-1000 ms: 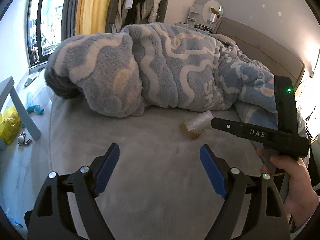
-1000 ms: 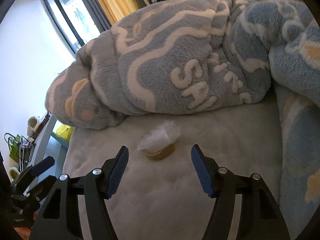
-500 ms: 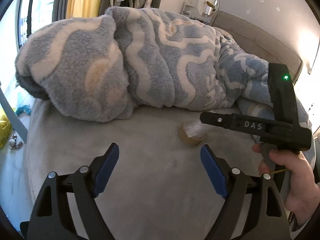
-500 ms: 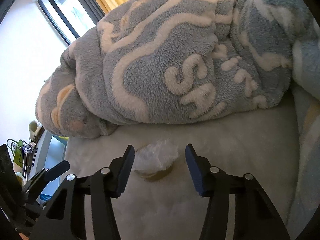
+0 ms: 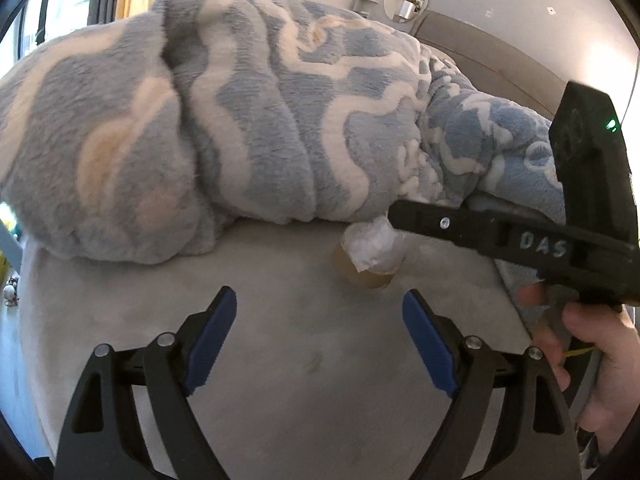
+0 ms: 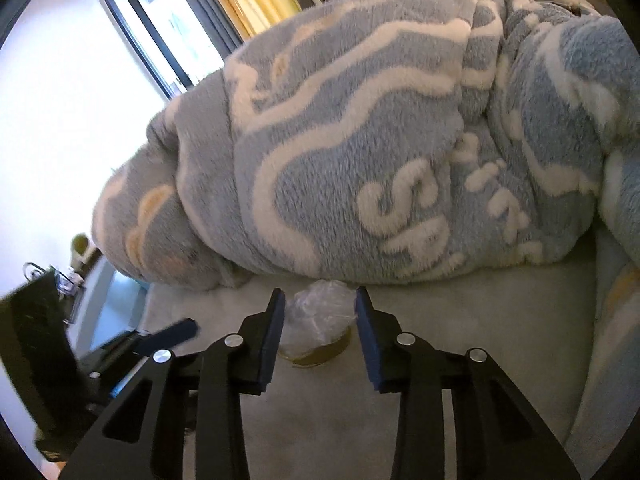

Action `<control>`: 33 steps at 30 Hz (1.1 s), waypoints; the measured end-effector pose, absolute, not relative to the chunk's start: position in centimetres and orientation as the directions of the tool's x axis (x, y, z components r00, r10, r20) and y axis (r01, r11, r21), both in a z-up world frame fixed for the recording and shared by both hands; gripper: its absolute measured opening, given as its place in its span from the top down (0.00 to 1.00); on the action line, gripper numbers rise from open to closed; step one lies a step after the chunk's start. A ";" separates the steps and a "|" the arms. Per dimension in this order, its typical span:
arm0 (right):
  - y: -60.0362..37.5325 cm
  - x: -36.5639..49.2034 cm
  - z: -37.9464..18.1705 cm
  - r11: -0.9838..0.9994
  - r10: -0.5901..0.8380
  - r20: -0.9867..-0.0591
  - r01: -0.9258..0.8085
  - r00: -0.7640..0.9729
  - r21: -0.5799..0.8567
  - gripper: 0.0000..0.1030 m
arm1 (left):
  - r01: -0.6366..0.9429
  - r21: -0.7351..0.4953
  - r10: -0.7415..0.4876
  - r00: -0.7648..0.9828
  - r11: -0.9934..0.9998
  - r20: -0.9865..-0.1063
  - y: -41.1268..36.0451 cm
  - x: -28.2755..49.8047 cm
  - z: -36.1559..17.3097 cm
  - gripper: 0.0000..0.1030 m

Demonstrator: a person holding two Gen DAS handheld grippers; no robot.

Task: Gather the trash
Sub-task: 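Grasp the clear plastic wrapper with the right gripper while the left grasps the cardboard tape roll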

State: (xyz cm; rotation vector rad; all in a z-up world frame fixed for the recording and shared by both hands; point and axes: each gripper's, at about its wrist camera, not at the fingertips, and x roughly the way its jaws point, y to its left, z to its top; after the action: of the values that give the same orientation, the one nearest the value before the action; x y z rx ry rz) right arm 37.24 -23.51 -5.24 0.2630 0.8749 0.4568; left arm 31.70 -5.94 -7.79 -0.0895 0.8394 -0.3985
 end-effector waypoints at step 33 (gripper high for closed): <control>-30.2 36.7 -6.3 0.762 0.635 -0.649 -0.201 0.419 0.616 0.65 | 0.429 -0.147 -0.396 0.578 0.891 -0.714 -13.5 32.9 -9.5 0.50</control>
State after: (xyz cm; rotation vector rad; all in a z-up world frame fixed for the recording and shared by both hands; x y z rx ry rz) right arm 36.73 -30.17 -6.33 0.4902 1.0116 0.5508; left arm 32.87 -13.48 -9.54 0.0430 0.8244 -0.4824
